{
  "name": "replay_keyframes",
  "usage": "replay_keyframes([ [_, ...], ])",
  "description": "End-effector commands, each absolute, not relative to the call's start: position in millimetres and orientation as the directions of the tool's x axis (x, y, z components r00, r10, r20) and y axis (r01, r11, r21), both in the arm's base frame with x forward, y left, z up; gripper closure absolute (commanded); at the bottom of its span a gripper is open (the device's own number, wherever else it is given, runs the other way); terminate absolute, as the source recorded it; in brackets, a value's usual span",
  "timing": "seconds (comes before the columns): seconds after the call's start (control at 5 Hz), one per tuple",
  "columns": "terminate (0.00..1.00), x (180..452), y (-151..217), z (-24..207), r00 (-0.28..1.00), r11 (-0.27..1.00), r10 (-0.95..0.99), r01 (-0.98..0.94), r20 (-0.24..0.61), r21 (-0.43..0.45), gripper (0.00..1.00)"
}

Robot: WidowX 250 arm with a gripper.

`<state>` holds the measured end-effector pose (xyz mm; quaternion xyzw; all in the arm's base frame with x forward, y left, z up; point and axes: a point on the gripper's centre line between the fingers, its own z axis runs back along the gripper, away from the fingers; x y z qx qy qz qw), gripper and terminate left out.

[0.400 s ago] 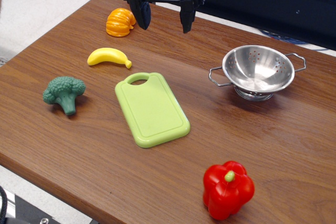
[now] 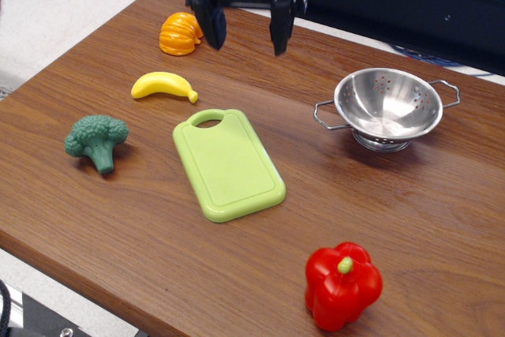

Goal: Put banana in colander

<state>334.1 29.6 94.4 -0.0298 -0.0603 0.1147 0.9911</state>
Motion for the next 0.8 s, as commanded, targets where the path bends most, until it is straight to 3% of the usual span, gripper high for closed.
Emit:
replay_keyframes([
  [0.0, 0.00, 347.4, 85.1, 104.7, 0.955, 0.966, -0.258, 0.254, 0.145, 0.047, 0.00],
  [0.2, 0.00, 349.8, 105.8, 98.9, 0.860, 0.859, -0.503, 0.487, 0.084, 0.160, 0.00],
  [0.4, 0.00, 344.9, 123.0, 83.8, 0.709, 0.707, -0.702, 0.685, 0.063, 0.176, 0.00],
  [0.6, 0.00, 347.3, 126.7, 59.1, 0.512, 0.499, -0.858, 0.848, -0.032, 0.178, 0.00],
])
